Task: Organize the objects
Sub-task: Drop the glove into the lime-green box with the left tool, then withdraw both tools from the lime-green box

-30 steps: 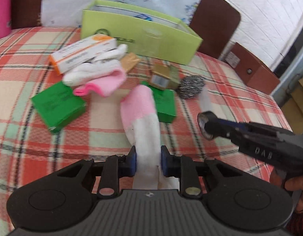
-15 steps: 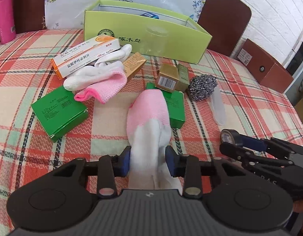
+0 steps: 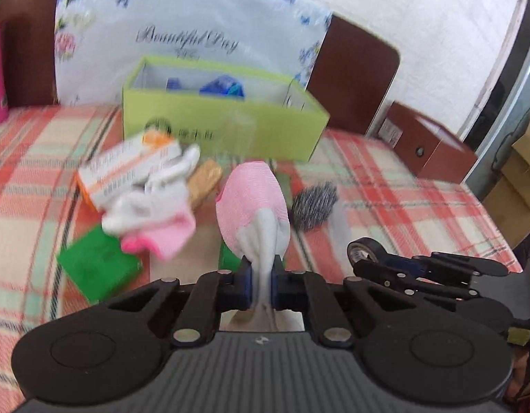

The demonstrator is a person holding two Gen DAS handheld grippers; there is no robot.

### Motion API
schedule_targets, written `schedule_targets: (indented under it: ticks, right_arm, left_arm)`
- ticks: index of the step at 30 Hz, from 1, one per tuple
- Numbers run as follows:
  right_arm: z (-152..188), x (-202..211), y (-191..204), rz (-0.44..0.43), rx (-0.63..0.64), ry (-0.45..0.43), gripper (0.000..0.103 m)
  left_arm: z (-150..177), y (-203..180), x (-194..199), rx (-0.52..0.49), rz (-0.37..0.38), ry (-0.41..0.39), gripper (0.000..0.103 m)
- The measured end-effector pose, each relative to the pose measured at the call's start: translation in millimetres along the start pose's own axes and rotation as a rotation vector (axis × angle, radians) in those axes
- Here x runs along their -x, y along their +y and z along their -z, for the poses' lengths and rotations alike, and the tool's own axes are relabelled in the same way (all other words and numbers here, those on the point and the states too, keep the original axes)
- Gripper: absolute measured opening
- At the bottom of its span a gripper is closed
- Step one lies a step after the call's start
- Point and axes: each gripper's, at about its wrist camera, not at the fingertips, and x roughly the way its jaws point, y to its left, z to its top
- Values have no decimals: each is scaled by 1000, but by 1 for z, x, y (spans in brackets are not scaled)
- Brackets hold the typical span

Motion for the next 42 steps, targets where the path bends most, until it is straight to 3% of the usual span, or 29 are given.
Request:
schedule_targets:
  ticks: [7, 11, 22, 31, 32, 33, 34, 35, 37, 39, 42]
  right_arm:
    - [-56, 1, -1, -7, 30, -132, 18]
    - [-86, -8, -6, 17, 38, -188, 18]
    - [-152, -83, -37, 73, 28, -236, 18]
    - [-162, -157, -56, 108, 89, -193, 19]
    - [-161, -164, -56, 103, 107, -183, 24]
    - [-159, -169, -56, 104, 121, -170, 43]
    - [-157, -171, -56, 119, 127, -171, 53]
    - [-154, -170, -55, 137, 132, -188, 65]
    - [-149, -166, -55, 163, 149, -214, 73]
    - [-145, -160, -54, 182, 154, -219, 88]
    - [-140, -149, -54, 203, 138, -225, 101]
  left_arm:
    - [-64, 5, 19, -21, -11, -158, 9]
    - [-106, 16, 12, 39, -8, -218, 9]
    - [-183, 24, -80, 131, 49, -212, 9]
    - [-198, 35, -162, 112, 29, -181, 11]
    - [-196, 37, -168, 110, 14, -181, 17]
    - [-194, 40, -174, 106, 3, -164, 36]
    - [-193, 42, -179, 106, -16, -136, 65]
    - [-191, 44, -181, 110, -44, -120, 75]
    - [-184, 48, -178, 108, -83, -148, 78]
    - [-180, 51, -173, 92, -88, -153, 79]
    - [-177, 52, -163, 100, -90, -147, 79]
